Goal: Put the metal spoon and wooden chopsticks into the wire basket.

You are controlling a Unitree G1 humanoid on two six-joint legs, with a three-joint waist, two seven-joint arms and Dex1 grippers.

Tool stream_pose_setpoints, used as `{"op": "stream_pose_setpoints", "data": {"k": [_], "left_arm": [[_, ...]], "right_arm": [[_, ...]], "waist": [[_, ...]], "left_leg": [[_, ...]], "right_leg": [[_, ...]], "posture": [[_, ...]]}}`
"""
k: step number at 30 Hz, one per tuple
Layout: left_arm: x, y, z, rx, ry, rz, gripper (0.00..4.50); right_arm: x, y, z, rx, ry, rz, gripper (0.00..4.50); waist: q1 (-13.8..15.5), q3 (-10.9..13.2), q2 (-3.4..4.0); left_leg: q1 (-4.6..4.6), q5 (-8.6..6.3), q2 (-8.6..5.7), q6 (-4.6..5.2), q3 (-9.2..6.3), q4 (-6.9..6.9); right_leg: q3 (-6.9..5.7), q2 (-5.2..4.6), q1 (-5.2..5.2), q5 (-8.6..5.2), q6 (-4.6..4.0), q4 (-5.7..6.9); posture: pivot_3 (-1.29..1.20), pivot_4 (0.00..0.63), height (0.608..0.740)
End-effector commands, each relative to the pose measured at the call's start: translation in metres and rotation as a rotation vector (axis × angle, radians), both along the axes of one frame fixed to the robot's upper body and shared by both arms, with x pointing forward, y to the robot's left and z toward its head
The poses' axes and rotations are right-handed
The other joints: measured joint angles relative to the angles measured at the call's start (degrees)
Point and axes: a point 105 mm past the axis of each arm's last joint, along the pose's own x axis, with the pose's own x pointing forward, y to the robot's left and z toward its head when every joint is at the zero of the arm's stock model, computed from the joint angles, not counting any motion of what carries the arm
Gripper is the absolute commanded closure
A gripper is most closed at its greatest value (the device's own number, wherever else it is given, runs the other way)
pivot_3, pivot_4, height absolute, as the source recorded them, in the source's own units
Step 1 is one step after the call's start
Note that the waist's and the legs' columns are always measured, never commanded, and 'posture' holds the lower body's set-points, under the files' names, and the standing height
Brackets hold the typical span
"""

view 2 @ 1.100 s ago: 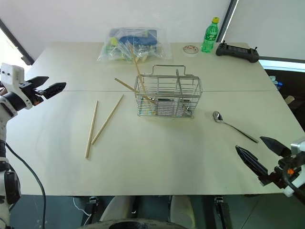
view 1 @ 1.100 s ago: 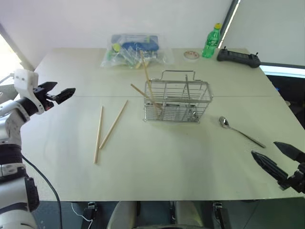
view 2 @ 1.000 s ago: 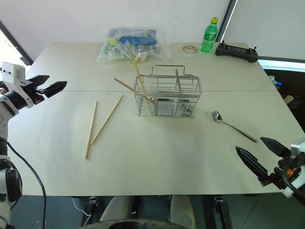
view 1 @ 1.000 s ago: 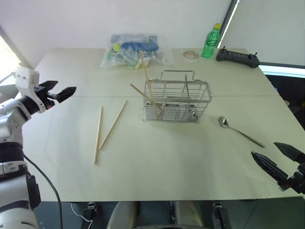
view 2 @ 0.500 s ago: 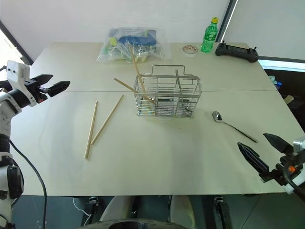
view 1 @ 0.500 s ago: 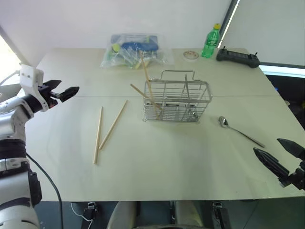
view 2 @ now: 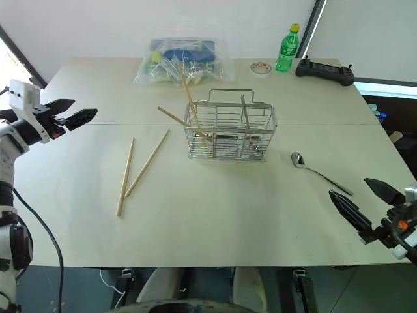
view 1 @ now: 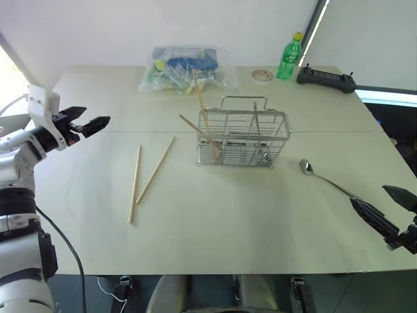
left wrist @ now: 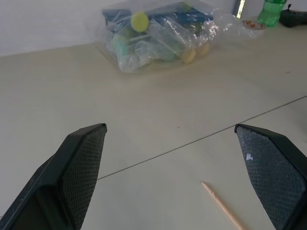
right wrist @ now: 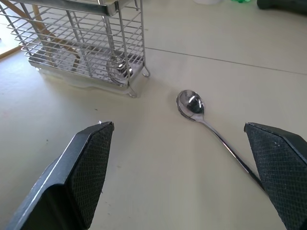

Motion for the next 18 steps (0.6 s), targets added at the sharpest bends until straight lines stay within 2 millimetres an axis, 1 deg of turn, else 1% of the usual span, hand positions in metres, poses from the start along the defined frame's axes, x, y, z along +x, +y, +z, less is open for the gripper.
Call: {"op": "stream_pose_setpoints", "data": {"k": [1, 3, 4, 7, 8, 11, 14, 15, 18], "left_arm": [[-0.009, -0.036, 0.034, 0.022, -0.08, -0.182, 0.0], [-0.025, -0.063, 0.042, 0.012, -0.077, -0.346, 0.0], [-0.034, -0.075, 0.044, 0.021, -0.063, -0.42, 0.0], [-0.075, -0.118, 0.05, 0.041, -0.002, -0.707, 0.0], [-0.085, -0.127, 0.052, 0.044, 0.01, -0.769, 0.0], [-0.101, -0.147, 0.052, 0.091, 0.028, -0.873, 0.0], [-0.118, -0.175, 0.041, 0.174, 0.052, -1.027, 0.0], [-0.12, -0.18, 0.039, 0.179, 0.056, -1.05, 0.0], [-0.118, -0.188, 0.033, 0.17, 0.067, -1.071, 0.0]], "right_arm": [[0.005, -0.005, 0.012, -0.055, -0.032, 0.019, 0.04], [0.012, -0.011, 0.017, -0.078, -0.037, 0.026, 0.04], [0.016, -0.013, 0.02, -0.088, -0.042, 0.025, 0.04], [0.031, -0.025, 0.025, -0.124, -0.034, 0.036, 0.04], [0.034, -0.028, 0.026, -0.135, -0.029, 0.042, 0.04], [0.044, -0.032, 0.025, -0.171, -0.009, 0.071, 0.04], [0.062, -0.034, 0.016, -0.227, 0.037, 0.122, 0.04], [0.066, -0.034, 0.013, -0.234, 0.048, 0.136, 0.04], [0.075, -0.033, 0.002, -0.246, 0.083, 0.168, 0.04]], "waist": [[0.0, 0.0, 0.0], [-0.1, 0.0, 0.0], [-0.1, 0.0, 0.0], [-0.4, 0.0, 0.04], [-0.4, 0.0, 0.06], [-0.2, 0.1, 0.18], [-0.2, 0.1, 0.26], [-0.2, 0.1, 0.26], [-0.2, 0.1, 0.25]], "left_leg": [[0.0, 0.0, 0.0, 0.0, 0.0, 0.0], [0.0, 0.0, -0.01, 0.0, 0.02, 0.06], [0.0, 0.0, -0.02, 0.0, 0.06, 0.09], [0.03, 0.0, 0.0, 0.0, 0.16, 0.08], [0.05, 0.0, 0.0, 0.01, 0.18, 0.05], [0.04, 0.0, 0.04, 0.02, 0.28, 0.04], [0.14, 0.01, 0.12, 0.02, 0.53, 0.09], [0.15, 0.01, 0.19, 0.03, 0.68, 0.13], [0.17, 0.02, 0.38, 0.04, 1.01, 0.22]], "right_leg": [[0.0, 0.0, 0.02, 0.0, 0.0, 0.0], [0.0, -0.02, 0.05, 0.0, 0.0, -0.01], [0.02, -0.03, 0.06, 0.0, -0.01, -0.02], [0.07, -0.05, 0.05, 0.0, -0.02, -0.02], [0.07, -0.04, 0.05, 0.0, -0.03, -0.02], [0.05, 0.05, 0.04, -0.01, -0.04, 0.01], [0.07, 0.12, 0.14, 0.01, -0.07, 0.01], [0.09, 0.12, 0.17, 0.03, -0.1, 0.0], [0.11, 0.11, 0.23, 0.04, -0.11, 0.01]], "posture": [[0.0, 0.15, 0.721], [0.0, 0.15, 0.721], [0.0, 0.15, 0.721], [0.0, 0.15, 0.721], [0.0, 0.15, 0.721], [0.0, 0.15, 0.721], [0.0, 0.15, 0.721], [0.0, 0.15, 0.721], [0.0, 0.15, 0.721]]}}
